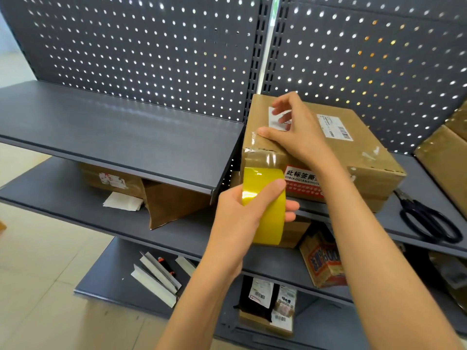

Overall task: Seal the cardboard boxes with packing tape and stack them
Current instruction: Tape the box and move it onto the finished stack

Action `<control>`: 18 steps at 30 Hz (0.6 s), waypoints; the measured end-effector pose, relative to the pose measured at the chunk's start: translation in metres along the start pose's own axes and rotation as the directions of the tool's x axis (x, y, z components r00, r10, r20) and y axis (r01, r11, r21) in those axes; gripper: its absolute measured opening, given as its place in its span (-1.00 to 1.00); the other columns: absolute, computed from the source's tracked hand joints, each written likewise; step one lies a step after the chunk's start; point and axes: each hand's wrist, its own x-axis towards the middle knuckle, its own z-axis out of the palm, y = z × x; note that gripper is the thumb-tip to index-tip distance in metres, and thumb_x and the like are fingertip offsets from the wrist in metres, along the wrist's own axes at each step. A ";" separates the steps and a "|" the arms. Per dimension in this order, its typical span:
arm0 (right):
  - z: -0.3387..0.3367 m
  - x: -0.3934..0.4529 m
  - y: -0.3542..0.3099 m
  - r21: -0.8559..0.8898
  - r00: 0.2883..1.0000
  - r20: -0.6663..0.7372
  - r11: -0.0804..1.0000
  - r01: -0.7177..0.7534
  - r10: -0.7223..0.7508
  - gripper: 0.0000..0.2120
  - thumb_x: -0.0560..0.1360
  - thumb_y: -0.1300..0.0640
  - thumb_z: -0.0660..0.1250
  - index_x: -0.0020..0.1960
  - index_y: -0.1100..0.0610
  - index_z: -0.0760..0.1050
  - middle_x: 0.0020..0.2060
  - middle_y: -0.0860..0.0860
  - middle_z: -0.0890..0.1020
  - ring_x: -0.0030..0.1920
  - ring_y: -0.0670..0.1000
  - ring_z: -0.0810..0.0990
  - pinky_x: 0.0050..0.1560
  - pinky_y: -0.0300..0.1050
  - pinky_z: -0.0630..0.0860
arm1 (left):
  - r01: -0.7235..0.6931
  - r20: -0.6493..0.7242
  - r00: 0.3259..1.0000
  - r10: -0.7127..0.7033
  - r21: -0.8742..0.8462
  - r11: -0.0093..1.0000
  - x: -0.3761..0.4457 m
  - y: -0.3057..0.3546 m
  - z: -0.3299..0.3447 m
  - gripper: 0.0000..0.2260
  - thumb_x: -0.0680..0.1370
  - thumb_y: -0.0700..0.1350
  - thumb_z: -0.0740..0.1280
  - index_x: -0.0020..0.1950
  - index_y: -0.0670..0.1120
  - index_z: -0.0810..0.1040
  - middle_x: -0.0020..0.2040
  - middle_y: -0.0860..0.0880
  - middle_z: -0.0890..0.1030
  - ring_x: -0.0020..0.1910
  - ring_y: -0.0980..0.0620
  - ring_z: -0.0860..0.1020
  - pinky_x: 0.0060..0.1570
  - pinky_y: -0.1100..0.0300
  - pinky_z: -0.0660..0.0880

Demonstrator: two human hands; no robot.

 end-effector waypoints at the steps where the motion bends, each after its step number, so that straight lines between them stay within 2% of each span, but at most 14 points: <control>1: 0.002 -0.001 -0.002 -0.035 0.999 -0.038 0.999 0.018 -0.019 -0.71 0.45 0.13 0.44 0.11 0.13 0.45 0.03 -0.05 0.54 -0.01 -0.05 0.48 -0.03 -0.21 0.45 | -0.001 -0.004 1.000 0.001 0.000 1.000 0.001 0.000 0.000 -0.89 0.49 -0.05 0.36 -0.09 -0.08 0.59 -0.28 -0.07 0.70 -0.35 0.09 0.66 -0.34 0.25 0.59; 3: 0.003 -0.003 -0.006 -0.056 0.985 -0.156 0.996 0.072 -0.080 -0.90 0.50 0.20 0.36 0.01 0.13 0.54 -0.08 -0.05 0.59 -0.07 -0.07 0.54 0.04 -0.09 0.50 | -0.001 -0.012 1.000 0.001 -0.011 1.000 0.002 -0.001 0.000 -0.89 0.50 -0.06 0.35 -0.10 -0.09 0.59 -0.29 -0.07 0.70 -0.36 0.09 0.66 -0.33 0.25 0.60; 5: -0.001 -0.010 -0.012 0.043 0.972 -0.207 0.991 0.126 -0.114 -0.88 0.55 0.17 0.30 0.02 0.10 0.60 -0.13 -0.11 0.62 -0.08 -0.12 0.58 0.05 -0.13 0.52 | -0.003 -0.016 1.000 0.002 -0.014 1.000 0.002 -0.001 0.000 -0.89 0.50 -0.07 0.35 -0.09 -0.09 0.60 -0.30 -0.08 0.69 -0.37 0.08 0.66 -0.32 0.23 0.59; 7: -0.006 -0.023 -0.019 0.132 0.988 -0.095 0.982 0.136 -0.124 -0.78 0.59 0.07 0.23 0.07 0.11 0.62 -0.09 -0.08 0.67 -0.02 -0.10 0.62 0.06 -0.12 0.54 | -0.005 -0.016 1.000 0.005 -0.002 1.000 0.004 -0.001 -0.001 -0.89 0.51 -0.07 0.36 -0.08 -0.10 0.60 -0.28 -0.09 0.70 -0.36 0.07 0.66 -0.30 0.20 0.59; 9: -0.006 -0.036 -0.025 0.057 0.985 0.111 0.991 0.123 -0.129 -0.62 0.63 -0.02 0.12 0.15 0.22 0.58 0.06 0.09 0.66 0.10 0.05 0.59 0.14 -0.04 0.48 | -0.007 -0.015 1.000 0.007 0.009 1.000 0.007 -0.003 -0.003 -0.87 0.51 -0.07 0.36 -0.07 -0.12 0.60 -0.27 -0.10 0.70 -0.35 0.04 0.66 -0.28 0.18 0.60; 10: -0.004 -0.040 -0.026 -0.013 0.971 0.203 0.992 0.129 -0.123 -0.57 0.65 -0.03 0.06 0.25 0.22 0.53 0.20 0.11 0.60 0.22 0.06 0.53 0.22 -0.11 0.40 | -0.006 -0.013 1.000 0.006 0.017 1.000 0.007 -0.005 -0.003 -0.87 0.51 -0.07 0.36 -0.07 -0.12 0.60 -0.27 -0.11 0.70 -0.34 0.02 0.67 -0.27 0.16 0.60; 11: -0.003 -0.043 -0.027 -0.079 0.958 0.264 0.988 0.136 -0.111 -0.56 0.66 -0.03 0.01 0.37 0.16 0.44 0.34 0.04 0.50 0.34 -0.01 0.42 0.29 -0.23 0.27 | -0.005 -0.011 1.000 0.005 0.026 1.000 0.007 -0.006 -0.004 -0.87 0.51 -0.08 0.36 -0.07 -0.13 0.60 -0.26 -0.12 0.70 -0.32 0.00 0.67 -0.25 0.15 0.61; 13: -0.003 -0.044 -0.029 -0.173 0.941 0.329 0.974 0.145 -0.082 -0.56 0.67 -0.05 -0.08 0.50 0.02 0.22 0.47 -0.11 0.28 0.46 -0.17 0.17 0.35 -0.35 0.00 | -0.007 -0.004 1.000 0.008 0.038 0.999 0.007 -0.009 -0.006 -0.87 0.51 -0.08 0.35 -0.07 -0.14 0.59 -0.28 -0.12 0.69 -0.33 -0.02 0.67 -0.25 0.15 0.61; 15: -0.005 -0.043 -0.030 -0.225 0.929 0.370 0.967 0.120 -0.030 -0.55 0.67 -0.07 -0.14 0.53 -0.03 0.13 0.50 -0.18 0.17 0.48 -0.23 0.06 0.29 -0.44 -0.11 | -0.014 0.001 1.000 0.014 0.054 0.998 0.006 -0.011 -0.009 -0.86 0.50 -0.08 0.35 -0.10 -0.15 0.58 -0.32 -0.12 0.67 -0.40 0.00 0.64 -0.29 0.17 0.60; 18: -0.008 -0.041 -0.030 -0.256 0.904 0.427 0.962 0.092 0.027 -0.53 0.66 -0.09 -0.16 0.55 -0.04 0.05 0.52 -0.20 0.10 0.49 -0.22 0.02 -0.01 -0.54 -0.07 | -0.014 0.000 1.000 0.014 0.107 0.994 0.006 -0.010 -0.015 -0.84 0.49 -0.06 0.35 -0.16 -0.15 0.58 -0.36 -0.11 0.66 -0.45 0.02 0.61 -0.34 0.18 0.57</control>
